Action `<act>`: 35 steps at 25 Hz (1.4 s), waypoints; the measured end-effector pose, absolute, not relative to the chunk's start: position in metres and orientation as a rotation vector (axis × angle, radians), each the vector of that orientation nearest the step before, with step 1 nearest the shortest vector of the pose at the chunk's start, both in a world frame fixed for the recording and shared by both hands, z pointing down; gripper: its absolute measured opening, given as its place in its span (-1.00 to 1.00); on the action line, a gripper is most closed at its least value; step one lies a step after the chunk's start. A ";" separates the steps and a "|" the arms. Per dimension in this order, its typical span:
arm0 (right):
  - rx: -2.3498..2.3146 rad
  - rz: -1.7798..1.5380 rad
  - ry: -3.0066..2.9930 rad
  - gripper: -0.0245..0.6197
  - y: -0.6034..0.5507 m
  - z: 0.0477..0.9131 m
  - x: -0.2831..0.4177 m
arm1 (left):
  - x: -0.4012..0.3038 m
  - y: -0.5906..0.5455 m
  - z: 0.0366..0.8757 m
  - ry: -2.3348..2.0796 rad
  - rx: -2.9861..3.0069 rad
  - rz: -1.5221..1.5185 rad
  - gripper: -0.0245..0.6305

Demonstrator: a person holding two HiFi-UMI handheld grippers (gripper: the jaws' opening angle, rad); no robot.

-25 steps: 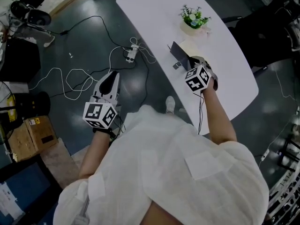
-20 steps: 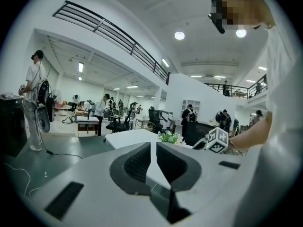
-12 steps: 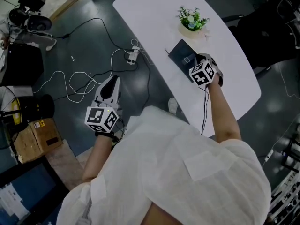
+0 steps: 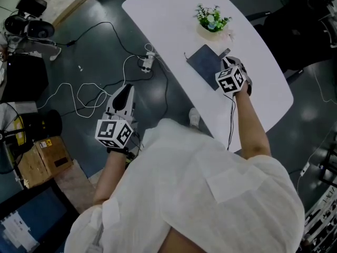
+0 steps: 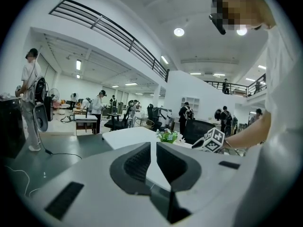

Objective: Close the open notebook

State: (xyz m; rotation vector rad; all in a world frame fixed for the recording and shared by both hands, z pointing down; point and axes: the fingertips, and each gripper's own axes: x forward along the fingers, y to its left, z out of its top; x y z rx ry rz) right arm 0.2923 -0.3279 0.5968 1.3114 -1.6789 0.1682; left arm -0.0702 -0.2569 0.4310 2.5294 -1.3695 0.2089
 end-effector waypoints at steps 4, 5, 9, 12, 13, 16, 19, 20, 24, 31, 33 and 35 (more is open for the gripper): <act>1.426 0.246 -1.727 -0.75 -0.319 0.579 0.296 | -0.067 -0.255 0.428 -1.347 2.548 0.193 -0.82; 1.462 0.269 -1.745 -0.75 -0.317 0.574 0.296 | -0.066 -0.254 0.427 -1.342 2.554 0.189 -0.82; 1.614 0.358 -1.826 -0.75 -0.306 0.549 0.295 | -0.065 -0.251 0.422 -1.323 2.574 0.168 -0.82; 1.720 0.418 -1.894 -0.75 -0.297 0.530 0.294 | -0.066 -0.248 0.418 -1.317 2.584 0.149 -0.82; 1.754 0.435 -1.920 -0.75 -0.294 0.522 0.293 | -0.067 -0.247 0.417 -1.316 2.588 0.143 -0.82; 1.825 0.437 -2.000 -0.78 -0.285 0.499 0.288 | -0.068 -0.245 0.412 -1.313 2.598 0.127 -0.82; 1.870 0.424 -2.075 -0.82 -0.273 0.480 0.283 | -0.070 -0.242 0.410 -1.309 2.602 0.125 -0.82; 1.894 0.426 -2.103 -0.83 -0.269 0.474 0.282 | -0.071 -0.242 0.410 -1.307 2.603 0.125 -0.82; 2.005 0.419 -2.240 -0.90 -0.253 0.447 0.279 | -0.073 -0.241 0.409 -1.289 2.609 0.113 -0.82; 2.068 0.381 -2.302 -0.91 -0.231 0.423 0.273 | -0.070 -0.240 0.405 -1.264 2.627 0.096 -0.82; 2.072 0.382 -2.309 -0.91 -0.227 0.421 0.274 | -0.068 -0.240 0.404 -1.259 2.631 0.095 -0.82; 2.056 0.380 -2.323 -0.91 -0.224 0.418 0.271 | -0.067 -0.240 0.404 -1.258 2.633 0.094 -0.82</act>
